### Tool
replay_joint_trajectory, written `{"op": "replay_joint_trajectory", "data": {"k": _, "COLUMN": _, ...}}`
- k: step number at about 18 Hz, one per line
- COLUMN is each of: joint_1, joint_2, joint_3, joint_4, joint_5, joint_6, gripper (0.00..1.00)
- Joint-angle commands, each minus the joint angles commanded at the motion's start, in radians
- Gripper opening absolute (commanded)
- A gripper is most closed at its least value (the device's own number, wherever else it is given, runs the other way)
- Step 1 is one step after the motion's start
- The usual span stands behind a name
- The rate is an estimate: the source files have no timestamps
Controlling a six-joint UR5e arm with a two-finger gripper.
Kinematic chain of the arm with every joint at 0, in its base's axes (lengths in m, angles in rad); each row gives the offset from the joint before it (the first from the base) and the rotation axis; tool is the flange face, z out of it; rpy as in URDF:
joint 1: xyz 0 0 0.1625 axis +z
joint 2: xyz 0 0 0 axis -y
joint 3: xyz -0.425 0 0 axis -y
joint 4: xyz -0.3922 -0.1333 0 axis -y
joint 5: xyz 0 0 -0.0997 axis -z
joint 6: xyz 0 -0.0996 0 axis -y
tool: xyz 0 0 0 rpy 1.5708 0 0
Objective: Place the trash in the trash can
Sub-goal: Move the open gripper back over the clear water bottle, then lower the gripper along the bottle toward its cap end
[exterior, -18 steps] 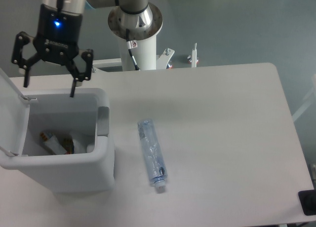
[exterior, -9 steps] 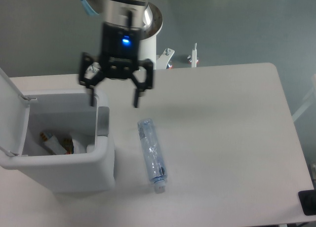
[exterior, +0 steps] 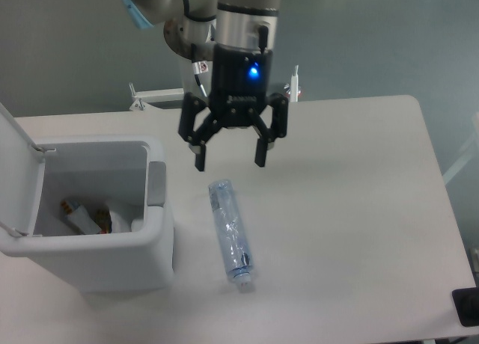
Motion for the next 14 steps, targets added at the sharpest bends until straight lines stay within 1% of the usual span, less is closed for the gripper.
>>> {"op": "replay_joint_trajectory", "data": {"k": 3, "joint_1": 0.006, "joint_2": -0.002, "joint_3": 0.000, "joint_4": 0.002, "joint_5": 0.000, "joint_6": 0.008, "gripper": 1.00}}
{"op": "replay_joint_trajectory", "data": {"k": 8, "joint_1": 0.018, "joint_2": -0.034, "joint_3": 0.017, "joint_4": 0.003, "joint_5": 0.002, "joint_6": 0.014, "gripper": 1.00}}
{"op": "replay_joint_trajectory", "data": {"k": 10, "joint_1": 0.018, "joint_2": -0.060, "joint_3": 0.035, "joint_4": 0.024, "joint_5": 0.000, "joint_6": 0.014, "gripper": 1.00}}
{"op": "replay_joint_trajectory", "data": {"k": 14, "joint_1": 0.012, "joint_2": -0.116, "joint_3": 0.075, "joint_4": 0.028, "joint_5": 0.005, "joint_6": 0.026, "gripper": 1.00}}
